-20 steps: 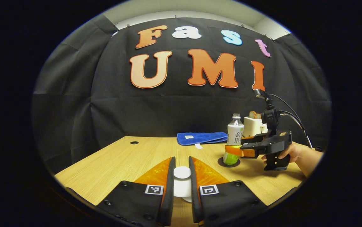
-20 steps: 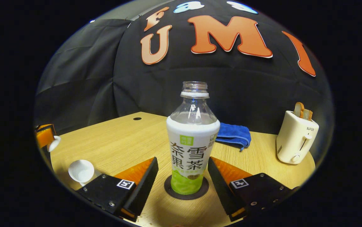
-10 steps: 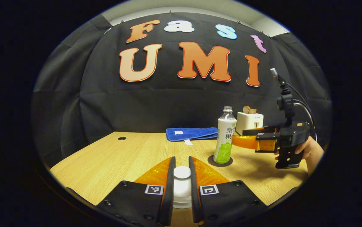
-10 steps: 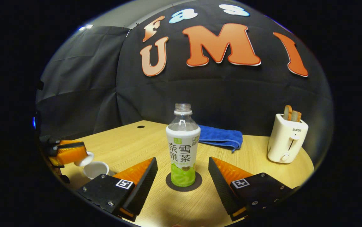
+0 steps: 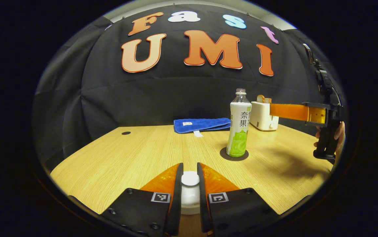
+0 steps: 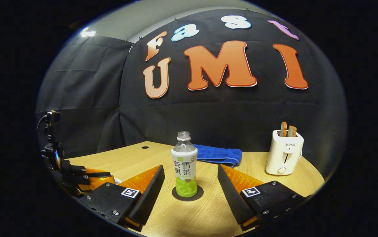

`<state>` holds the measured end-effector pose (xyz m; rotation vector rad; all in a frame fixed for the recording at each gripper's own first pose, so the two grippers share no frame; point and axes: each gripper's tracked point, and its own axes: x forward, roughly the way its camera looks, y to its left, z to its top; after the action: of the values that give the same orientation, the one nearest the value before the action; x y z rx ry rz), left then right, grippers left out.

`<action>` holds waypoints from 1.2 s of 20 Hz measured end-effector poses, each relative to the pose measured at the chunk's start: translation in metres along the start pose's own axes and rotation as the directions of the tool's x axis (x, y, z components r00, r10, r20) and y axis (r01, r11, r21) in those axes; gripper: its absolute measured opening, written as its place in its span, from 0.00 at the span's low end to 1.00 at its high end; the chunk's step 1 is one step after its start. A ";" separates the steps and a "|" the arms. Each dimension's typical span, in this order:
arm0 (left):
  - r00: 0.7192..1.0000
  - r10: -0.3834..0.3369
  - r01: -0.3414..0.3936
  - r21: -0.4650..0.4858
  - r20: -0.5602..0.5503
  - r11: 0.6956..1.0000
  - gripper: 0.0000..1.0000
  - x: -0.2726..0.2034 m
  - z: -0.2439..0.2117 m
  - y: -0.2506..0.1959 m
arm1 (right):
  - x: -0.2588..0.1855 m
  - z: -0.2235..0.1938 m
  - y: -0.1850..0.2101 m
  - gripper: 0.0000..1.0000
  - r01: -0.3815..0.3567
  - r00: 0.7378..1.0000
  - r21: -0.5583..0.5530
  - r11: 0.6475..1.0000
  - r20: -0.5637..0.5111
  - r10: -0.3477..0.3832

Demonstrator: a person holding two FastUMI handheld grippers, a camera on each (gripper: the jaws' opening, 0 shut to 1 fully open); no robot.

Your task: Open the teacup lid with one hand, grasp the water bottle and pour water into the teacup with the other hand; after pouring, place the water bottle on the coaster and then close the teacup lid.

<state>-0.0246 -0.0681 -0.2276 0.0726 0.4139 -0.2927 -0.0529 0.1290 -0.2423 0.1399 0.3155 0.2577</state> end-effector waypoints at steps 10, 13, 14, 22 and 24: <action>1.000 0.031 -0.031 0.037 0.004 0.999 0.60 -0.003 0.003 0.007 | -0.024 0.015 0.006 0.97 0.031 0.998 -0.023 0.999 0.055 -0.029; 0.996 0.059 -0.061 0.021 0.071 0.998 0.93 -0.013 0.026 0.013 | -0.034 0.026 0.006 0.97 0.066 0.995 -0.039 0.997 0.081 -0.063; 0.993 0.072 -0.073 0.012 0.092 0.997 0.96 -0.017 0.036 0.017 | -0.037 0.032 0.007 0.97 0.075 0.993 -0.038 0.996 0.094 -0.071; 0.964 0.101 -0.087 -0.065 0.246 0.994 1.00 -0.049 0.125 0.033 | -0.064 0.072 0.010 0.97 0.155 0.976 -0.059 0.986 0.164 -0.143; 0.952 0.107 -0.095 -0.057 0.285 0.994 1.00 -0.057 0.147 0.033 | -0.068 0.080 0.011 0.97 0.169 0.973 -0.066 0.983 0.172 -0.156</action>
<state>-0.0077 -0.0402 -0.0700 0.0081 0.1255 -0.1891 -0.0926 0.1137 -0.1457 0.0556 0.1487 0.0949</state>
